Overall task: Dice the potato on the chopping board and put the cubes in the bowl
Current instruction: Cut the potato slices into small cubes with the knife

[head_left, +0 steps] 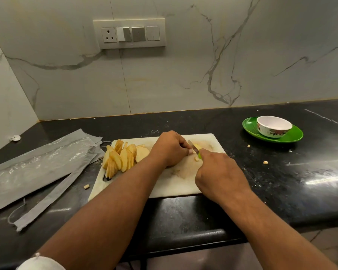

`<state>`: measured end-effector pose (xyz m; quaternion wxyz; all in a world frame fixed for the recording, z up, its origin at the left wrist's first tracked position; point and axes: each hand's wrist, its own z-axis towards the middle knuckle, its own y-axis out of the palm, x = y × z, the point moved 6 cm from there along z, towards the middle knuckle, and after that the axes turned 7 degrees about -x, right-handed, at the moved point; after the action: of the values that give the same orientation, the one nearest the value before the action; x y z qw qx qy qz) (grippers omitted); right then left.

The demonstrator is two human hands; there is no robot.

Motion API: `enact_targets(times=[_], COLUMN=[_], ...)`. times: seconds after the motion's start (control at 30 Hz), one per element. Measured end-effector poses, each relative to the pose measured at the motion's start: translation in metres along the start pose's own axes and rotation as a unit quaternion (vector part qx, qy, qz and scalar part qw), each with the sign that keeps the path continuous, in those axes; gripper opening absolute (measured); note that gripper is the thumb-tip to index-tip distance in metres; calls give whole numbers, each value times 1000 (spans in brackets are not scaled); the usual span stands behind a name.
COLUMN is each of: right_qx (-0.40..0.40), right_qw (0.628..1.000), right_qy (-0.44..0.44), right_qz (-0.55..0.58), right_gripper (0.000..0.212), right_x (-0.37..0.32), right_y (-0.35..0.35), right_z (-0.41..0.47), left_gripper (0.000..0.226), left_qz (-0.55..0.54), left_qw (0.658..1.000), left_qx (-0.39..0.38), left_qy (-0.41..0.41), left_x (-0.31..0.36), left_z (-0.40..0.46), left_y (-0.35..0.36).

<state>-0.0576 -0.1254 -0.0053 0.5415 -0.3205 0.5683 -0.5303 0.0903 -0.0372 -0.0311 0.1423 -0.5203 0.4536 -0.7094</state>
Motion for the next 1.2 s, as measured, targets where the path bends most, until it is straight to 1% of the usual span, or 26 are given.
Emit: enact_targets(times=[0.13,0.37,0.47,0.53,0.7,0.77,0.93,1.07,1.2], right_qx=[-9,-20,8,20,5,-5,-6,-11,-18], right_qw=[1000,1000,1000,1000,1000,1000,1000,1000,1000], right_qy=[-4,-11,-18,-8,11,11,-8,-14,-6], right_qz=[2,1,0,-2,-8,-3,11,23,24], right_gripper=[46,54,50,48,37,37,43,54,57], right_x=[4,10,11,10,3,0,1,6,11], right_y=[9,-2,-13,-16,-4,2,11,12,3], right_z=[-5,-51,-56,-46,-11,-6,-9,-24,-45], left_gripper=[9,9,11,13,13,13,11,8,11], left_qz=[-7,-7,-1,5,15,12,1,-2,2], left_qw=[1000,1000,1000,1000,1000,1000,1000,1000,1000], left_qx=[-2,-6,-8,-7,-1,5,9,11,1], left_qy=[-1,-2,0,5,2,3,-7,-4,-5], left_x=[0,-3,-3,-2,-1,0,-1,-1,1], left_z=[1,6,5,4,0,-2,-1,-1,-2], left_y=[0,0,0,0,0,-1,-2,-3,-3])
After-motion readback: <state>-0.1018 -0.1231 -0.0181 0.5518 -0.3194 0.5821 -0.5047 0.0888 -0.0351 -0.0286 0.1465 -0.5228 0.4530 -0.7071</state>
